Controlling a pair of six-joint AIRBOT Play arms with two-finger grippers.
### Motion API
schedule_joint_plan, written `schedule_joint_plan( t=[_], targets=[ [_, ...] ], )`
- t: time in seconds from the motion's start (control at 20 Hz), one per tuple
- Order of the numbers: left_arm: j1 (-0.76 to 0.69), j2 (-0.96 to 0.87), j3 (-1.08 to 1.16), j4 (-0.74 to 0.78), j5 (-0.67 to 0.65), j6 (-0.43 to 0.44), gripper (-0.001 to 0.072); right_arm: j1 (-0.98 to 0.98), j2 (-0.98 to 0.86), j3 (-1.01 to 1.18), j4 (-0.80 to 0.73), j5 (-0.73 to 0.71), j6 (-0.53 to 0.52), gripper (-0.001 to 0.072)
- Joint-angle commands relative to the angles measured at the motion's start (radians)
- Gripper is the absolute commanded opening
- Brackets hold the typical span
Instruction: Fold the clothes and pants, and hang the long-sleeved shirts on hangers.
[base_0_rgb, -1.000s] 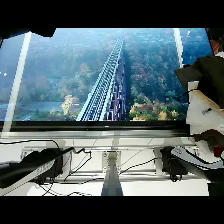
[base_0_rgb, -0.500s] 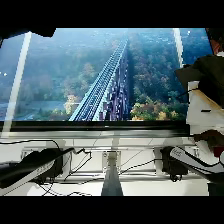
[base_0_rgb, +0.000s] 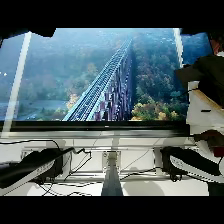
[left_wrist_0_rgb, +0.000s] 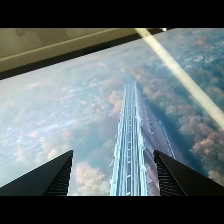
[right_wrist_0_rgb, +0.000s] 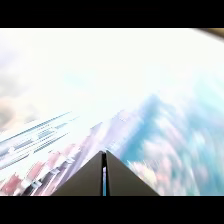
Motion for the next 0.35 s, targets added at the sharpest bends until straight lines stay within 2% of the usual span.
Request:
schedule_joint_plan(
  t=[0.0, 0.3],
  targets=[
    [0.001, 0.000, 0.000, 0.000, 0.000, 0.000, 0.0540, 0.211, -0.001, -0.002, -0.053, -0.032, -0.123, 0.0032],
    [0.001, 0.000, 0.000, 0.000, 0.000, 0.000, 0.0540, 0.207, -0.001, -0.002, -0.049, -0.025, -0.124, 0.0032]
  ],
)
